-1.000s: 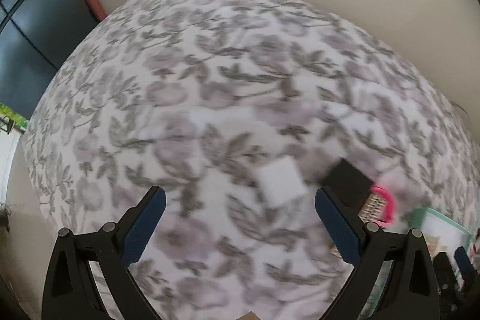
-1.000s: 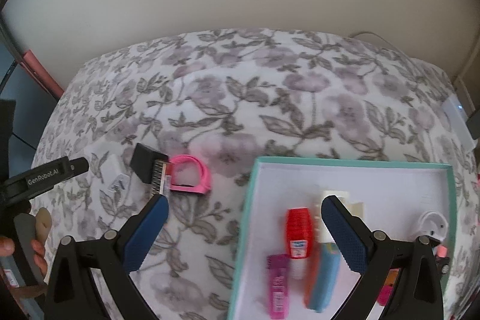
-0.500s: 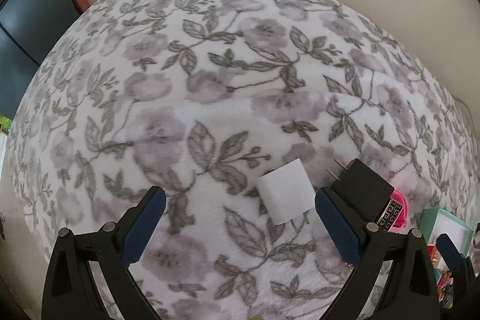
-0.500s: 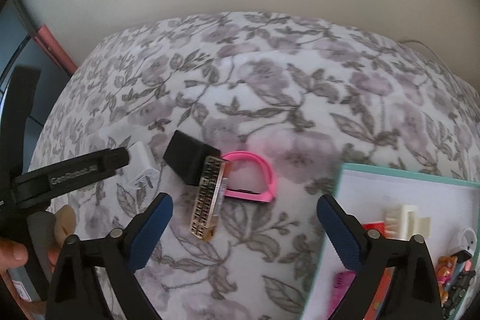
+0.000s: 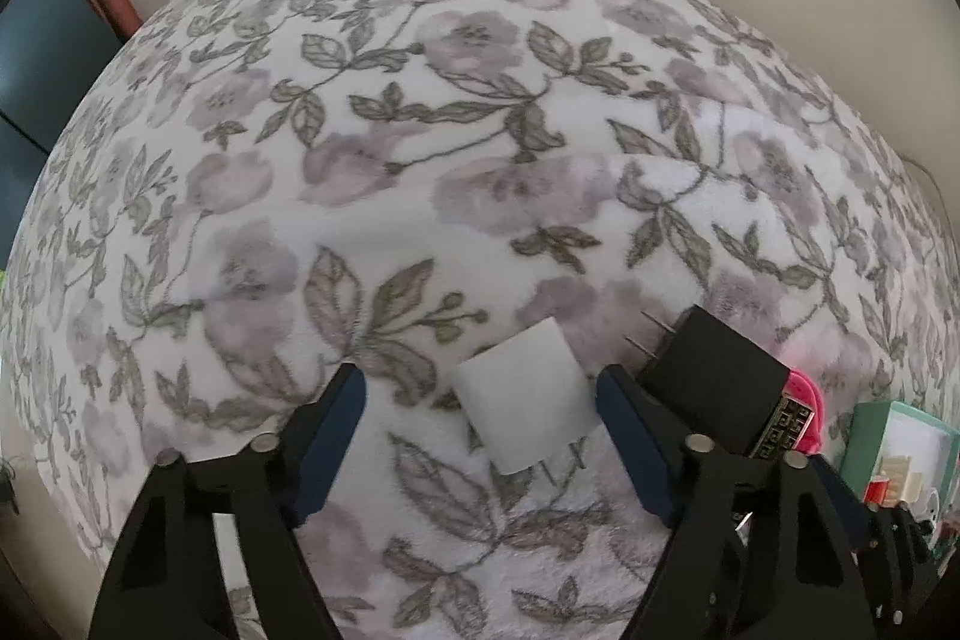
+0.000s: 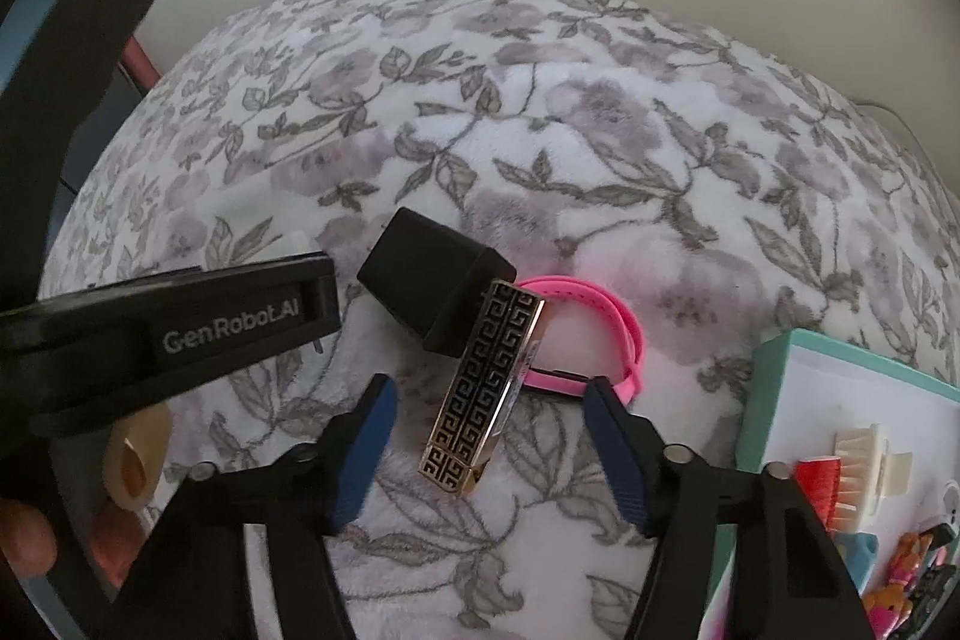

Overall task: Organize rigid objects
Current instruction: 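Grasp the white charger with the left gripper while the right gripper grasps the gold-patterned box, then lift the white charger and gold-patterned box and carry both over the tray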

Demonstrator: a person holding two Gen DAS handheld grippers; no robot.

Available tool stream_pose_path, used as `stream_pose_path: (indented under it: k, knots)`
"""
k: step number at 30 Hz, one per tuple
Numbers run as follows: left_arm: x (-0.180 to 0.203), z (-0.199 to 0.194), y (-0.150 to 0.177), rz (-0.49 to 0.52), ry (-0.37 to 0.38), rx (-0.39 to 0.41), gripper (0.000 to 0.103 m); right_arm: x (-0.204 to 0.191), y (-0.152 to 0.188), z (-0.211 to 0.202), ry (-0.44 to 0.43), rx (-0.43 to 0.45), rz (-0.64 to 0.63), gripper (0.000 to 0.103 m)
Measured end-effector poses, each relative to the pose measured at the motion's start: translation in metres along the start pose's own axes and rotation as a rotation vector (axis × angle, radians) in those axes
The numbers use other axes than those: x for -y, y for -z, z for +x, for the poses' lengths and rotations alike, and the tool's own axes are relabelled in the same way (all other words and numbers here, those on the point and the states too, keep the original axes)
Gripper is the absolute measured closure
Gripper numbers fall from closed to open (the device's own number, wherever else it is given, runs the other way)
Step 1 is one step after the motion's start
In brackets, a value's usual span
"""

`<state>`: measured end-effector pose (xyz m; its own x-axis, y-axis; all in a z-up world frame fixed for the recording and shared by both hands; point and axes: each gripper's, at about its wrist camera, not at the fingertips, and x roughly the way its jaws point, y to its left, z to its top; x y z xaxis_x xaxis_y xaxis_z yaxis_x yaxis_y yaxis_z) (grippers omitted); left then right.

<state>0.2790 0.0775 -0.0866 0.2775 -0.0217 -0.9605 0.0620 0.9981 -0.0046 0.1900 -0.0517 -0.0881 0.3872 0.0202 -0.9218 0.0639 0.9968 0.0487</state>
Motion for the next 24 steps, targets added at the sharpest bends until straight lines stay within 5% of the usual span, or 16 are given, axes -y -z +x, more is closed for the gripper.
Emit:
stream_pose_path:
  k: [7, 11, 24]
  knots:
    - [0.005, 0.004, 0.002, 0.014, 0.025, 0.0, 0.037, -0.006, -0.002, 0.001, 0.077, 0.025, -0.048, 0.056]
    - [0.002, 0.015, 0.004, -0.001, 0.023, -0.035, 0.057, -0.003, 0.0, -0.001, 0.049, 0.035, -0.038, 0.067]
    - [-0.003, 0.014, 0.016, -0.007, 0.01, -0.032, 0.058, 0.005, 0.002, -0.006, -0.018, 0.036, 0.021, 0.079]
